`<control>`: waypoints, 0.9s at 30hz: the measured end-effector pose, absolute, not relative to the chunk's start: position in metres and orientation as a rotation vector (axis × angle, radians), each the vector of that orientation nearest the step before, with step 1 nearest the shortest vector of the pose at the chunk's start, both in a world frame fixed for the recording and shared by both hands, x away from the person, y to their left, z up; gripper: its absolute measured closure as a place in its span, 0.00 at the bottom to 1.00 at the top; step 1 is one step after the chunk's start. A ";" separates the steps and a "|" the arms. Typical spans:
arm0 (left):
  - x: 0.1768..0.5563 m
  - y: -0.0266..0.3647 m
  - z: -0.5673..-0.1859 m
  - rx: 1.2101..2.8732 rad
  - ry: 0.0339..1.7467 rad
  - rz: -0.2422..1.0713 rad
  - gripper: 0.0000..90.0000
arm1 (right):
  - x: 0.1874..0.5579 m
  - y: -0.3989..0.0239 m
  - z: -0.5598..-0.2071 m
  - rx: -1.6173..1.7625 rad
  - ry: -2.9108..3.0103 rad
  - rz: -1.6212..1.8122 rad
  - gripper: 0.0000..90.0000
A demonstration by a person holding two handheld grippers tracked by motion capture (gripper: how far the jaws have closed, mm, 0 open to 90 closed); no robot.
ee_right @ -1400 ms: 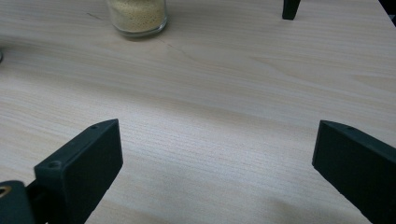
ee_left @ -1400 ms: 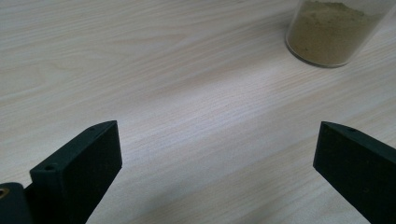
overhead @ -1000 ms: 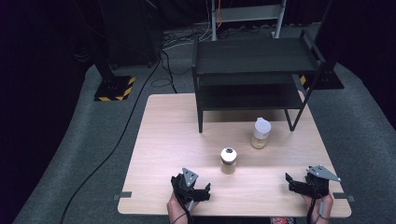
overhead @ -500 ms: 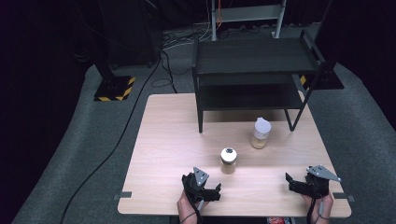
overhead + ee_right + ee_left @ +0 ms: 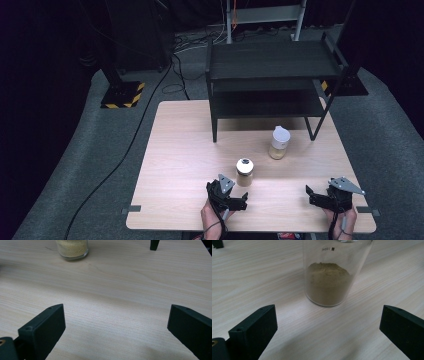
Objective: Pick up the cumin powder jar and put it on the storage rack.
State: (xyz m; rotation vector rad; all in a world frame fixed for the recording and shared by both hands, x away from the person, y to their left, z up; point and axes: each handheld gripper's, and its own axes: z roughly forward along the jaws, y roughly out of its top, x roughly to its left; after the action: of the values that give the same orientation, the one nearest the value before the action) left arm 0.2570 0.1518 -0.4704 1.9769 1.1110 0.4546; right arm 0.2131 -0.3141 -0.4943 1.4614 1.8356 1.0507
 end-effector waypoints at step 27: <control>0.285 0.124 -0.473 1.950 1.097 0.499 0.02 | 0.213 -0.314 -0.494 1.457 1.841 1.053 0.00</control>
State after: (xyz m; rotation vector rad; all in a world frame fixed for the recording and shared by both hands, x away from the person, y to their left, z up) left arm 0.2852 0.1245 -0.4727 1.9505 1.0970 0.4992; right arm 0.2134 -0.3145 -0.4942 1.4574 1.8409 1.0530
